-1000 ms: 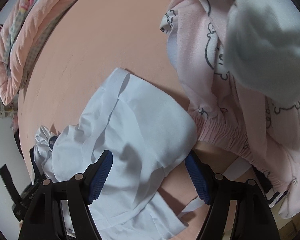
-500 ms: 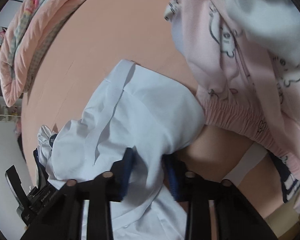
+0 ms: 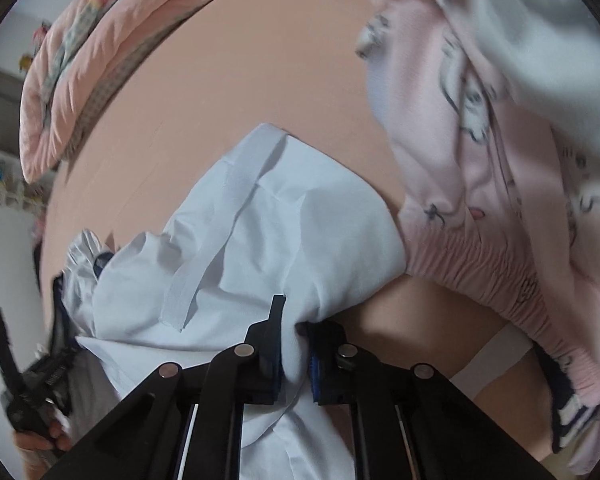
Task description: Fold clothes
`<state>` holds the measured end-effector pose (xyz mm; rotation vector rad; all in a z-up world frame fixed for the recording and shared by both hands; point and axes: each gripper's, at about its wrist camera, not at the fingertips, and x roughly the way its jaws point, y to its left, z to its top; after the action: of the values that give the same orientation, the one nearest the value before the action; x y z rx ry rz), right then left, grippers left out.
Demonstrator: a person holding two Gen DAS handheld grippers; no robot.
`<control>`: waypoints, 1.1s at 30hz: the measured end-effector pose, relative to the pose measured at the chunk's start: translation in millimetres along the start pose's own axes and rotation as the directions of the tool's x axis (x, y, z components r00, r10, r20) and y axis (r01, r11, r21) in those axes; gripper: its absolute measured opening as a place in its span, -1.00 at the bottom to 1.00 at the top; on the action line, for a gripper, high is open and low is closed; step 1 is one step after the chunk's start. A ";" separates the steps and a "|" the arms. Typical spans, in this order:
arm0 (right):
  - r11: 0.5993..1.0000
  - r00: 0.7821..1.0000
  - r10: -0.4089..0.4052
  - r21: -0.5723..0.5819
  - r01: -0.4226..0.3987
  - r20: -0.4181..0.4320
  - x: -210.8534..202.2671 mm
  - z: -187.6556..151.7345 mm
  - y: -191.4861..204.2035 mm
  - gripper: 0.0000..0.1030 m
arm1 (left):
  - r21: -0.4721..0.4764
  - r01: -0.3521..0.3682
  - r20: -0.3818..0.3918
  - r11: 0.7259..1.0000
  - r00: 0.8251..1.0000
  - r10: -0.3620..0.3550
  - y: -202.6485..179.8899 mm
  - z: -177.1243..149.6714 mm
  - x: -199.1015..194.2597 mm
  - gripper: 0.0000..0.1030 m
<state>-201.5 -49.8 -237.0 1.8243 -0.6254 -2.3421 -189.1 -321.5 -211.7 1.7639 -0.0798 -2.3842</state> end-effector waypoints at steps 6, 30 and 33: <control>0.991 0.998 -0.053 -0.120 0.058 0.039 -12.2 1.5 36.5 -0.87 | -0.120 0.081 0.009 0.989 0.997 -0.080 24.7 -5.9 -17.2 -0.78; 0.943 0.993 -0.066 -0.318 0.094 0.098 -56.0 92.4 54.8 -0.87 | -0.341 0.163 -0.052 0.926 0.980 -0.192 42.2 -28.4 -34.6 -0.82; 0.935 0.991 -0.072 -0.340 0.105 0.109 -57.7 105.2 66.0 -0.87 | -0.362 0.183 -0.049 0.914 0.975 -0.215 43.5 -30.8 -36.1 -0.82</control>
<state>-296.3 -64.2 -139.2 1.6229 -0.1251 -2.4172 -144.8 -356.3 -180.4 1.7636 0.5366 -2.2609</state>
